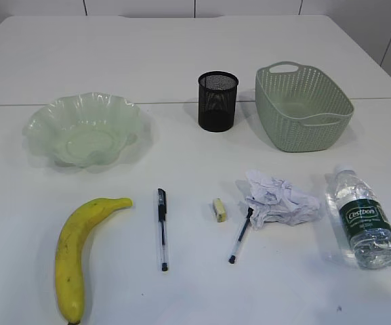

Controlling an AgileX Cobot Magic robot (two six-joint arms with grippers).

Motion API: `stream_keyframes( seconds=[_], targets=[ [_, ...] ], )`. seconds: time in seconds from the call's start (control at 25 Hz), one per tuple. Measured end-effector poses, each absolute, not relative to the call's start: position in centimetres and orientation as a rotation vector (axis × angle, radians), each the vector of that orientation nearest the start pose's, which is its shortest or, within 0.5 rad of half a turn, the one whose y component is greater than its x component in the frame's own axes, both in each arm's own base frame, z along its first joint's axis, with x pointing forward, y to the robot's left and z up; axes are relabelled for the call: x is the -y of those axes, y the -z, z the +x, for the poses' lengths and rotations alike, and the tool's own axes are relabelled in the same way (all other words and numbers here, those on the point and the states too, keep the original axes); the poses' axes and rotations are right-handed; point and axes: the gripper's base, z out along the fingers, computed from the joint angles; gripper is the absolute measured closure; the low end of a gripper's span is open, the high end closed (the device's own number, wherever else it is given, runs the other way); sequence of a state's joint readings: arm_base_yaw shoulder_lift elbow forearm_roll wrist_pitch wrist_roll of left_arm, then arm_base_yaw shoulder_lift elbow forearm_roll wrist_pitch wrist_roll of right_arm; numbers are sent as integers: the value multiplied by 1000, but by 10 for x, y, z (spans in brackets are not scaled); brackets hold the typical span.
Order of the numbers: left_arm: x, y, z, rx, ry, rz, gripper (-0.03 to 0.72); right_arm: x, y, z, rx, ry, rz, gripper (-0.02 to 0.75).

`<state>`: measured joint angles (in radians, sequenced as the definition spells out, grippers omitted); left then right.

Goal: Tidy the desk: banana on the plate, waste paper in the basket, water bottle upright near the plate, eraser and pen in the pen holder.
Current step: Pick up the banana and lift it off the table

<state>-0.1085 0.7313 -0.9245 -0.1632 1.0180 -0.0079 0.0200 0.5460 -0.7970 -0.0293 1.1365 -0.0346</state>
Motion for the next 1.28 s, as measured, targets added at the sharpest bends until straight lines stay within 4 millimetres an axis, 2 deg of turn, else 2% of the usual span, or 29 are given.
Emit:
stream_keyframes(
  seconds=[0.28,0.48,0.68,0.96,1.28],
  targets=[
    [42,-369,183,-2444,370,185,182,0,-338,116,-2518,40,-74,182],
    [49,-344,218,-2642,387,260,182,-3,-329,133,-2588,6,-72,182],
    [62,-317,237,-2774,411,330,182,-6,-321,145,-2639,-45,-63,182],
    [83,-290,254,-2852,420,471,182,-13,-303,168,-2747,-153,-34,182],
    [90,-257,278,-2893,404,507,167,-15,-298,177,-2765,-188,-18,182]
  ],
)
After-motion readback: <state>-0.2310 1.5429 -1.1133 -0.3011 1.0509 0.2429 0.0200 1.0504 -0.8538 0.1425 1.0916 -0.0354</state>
